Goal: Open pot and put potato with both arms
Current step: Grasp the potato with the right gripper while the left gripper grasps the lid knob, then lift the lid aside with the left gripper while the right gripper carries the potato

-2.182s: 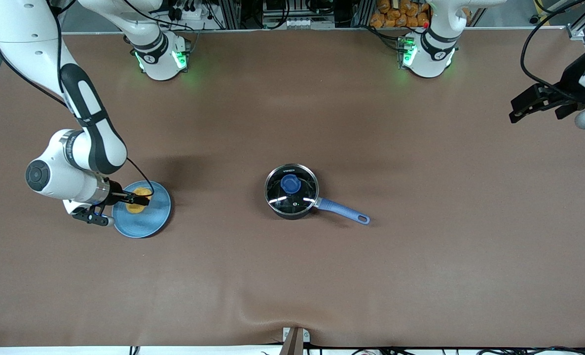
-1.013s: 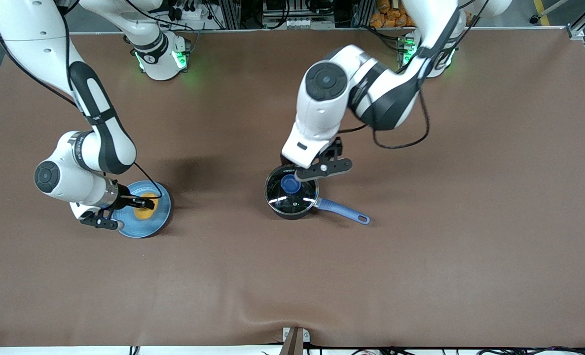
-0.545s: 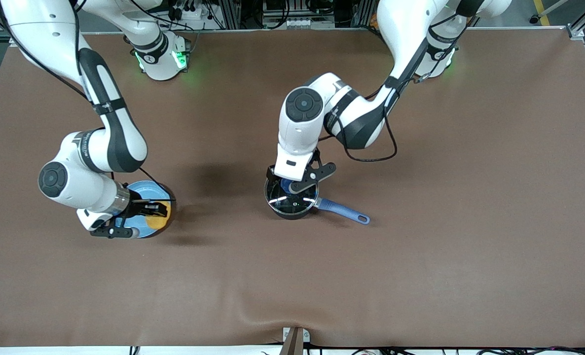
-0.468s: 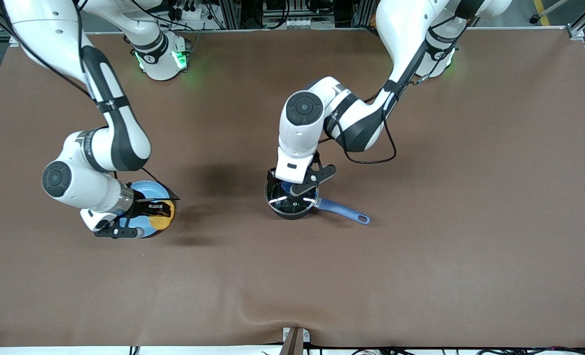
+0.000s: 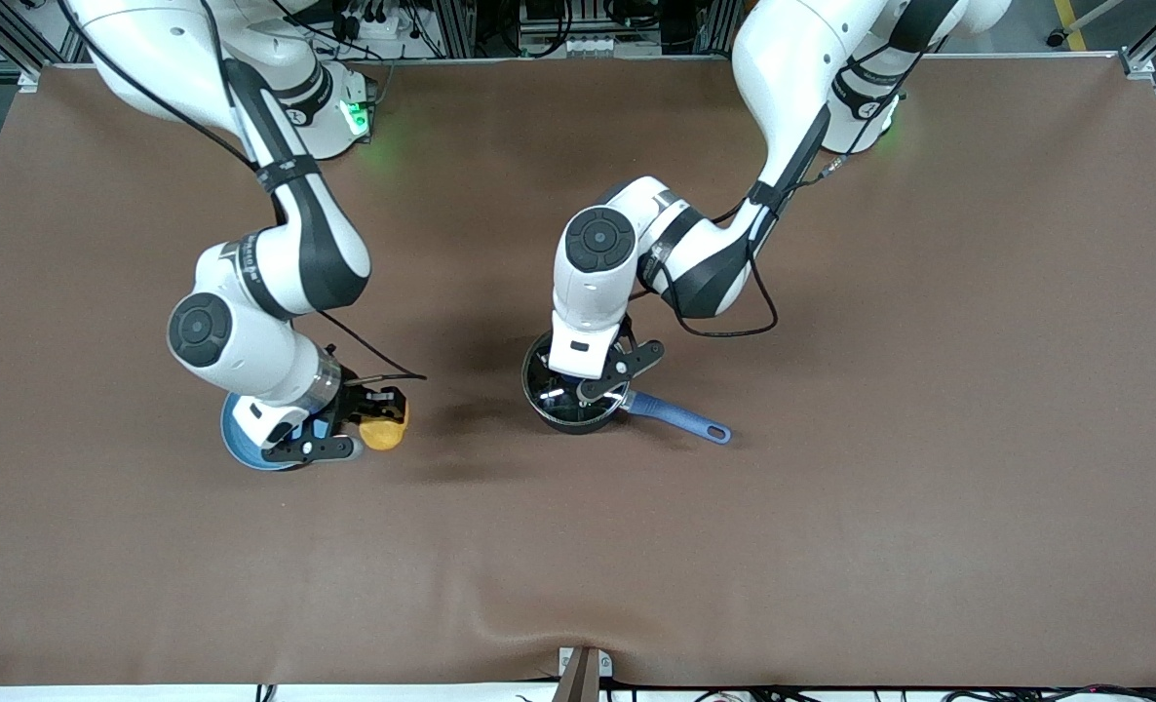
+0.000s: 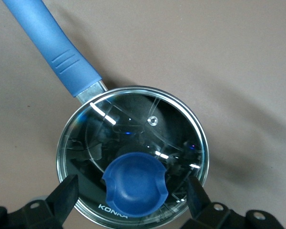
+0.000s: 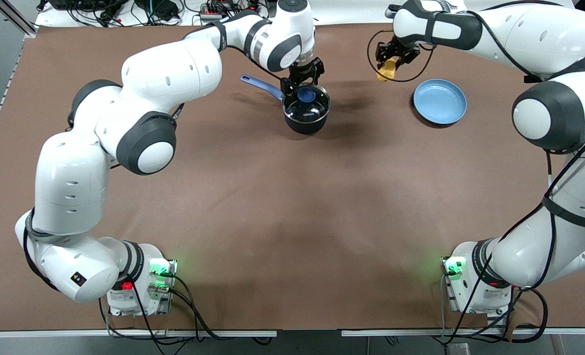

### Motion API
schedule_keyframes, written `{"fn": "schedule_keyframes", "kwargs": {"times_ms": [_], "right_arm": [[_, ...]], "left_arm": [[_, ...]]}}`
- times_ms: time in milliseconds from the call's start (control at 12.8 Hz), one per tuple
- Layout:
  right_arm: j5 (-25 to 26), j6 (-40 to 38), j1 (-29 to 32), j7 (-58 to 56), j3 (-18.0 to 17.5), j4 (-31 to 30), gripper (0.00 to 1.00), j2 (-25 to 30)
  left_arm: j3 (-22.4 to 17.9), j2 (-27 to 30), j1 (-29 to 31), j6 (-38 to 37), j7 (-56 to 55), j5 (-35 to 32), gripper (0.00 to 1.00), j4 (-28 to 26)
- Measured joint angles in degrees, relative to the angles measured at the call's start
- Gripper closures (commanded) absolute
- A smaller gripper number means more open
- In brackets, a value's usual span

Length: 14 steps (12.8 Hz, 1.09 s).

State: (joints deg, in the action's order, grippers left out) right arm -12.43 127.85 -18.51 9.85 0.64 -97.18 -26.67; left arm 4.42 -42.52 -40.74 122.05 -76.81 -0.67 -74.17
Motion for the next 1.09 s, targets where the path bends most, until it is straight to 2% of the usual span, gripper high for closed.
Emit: {"fn": "schedule_keyframes", "kwargs": {"times_ms": [779,1091], "right_arm": [[0.53,-0.07,-0.48,1.69,0.11,2.09,1.0,-0.35],[0.72,-0.07,-0.5,1.69,0.11,2.15,1.0,-0.36]], "left_arm": [[-0.06,-1.74,-0.21,1.17,0.0,0.0,0.0,0.18],[-0.06,-1.79,-0.21,1.19,-0.1,0.0,0.09,0.18]]}}
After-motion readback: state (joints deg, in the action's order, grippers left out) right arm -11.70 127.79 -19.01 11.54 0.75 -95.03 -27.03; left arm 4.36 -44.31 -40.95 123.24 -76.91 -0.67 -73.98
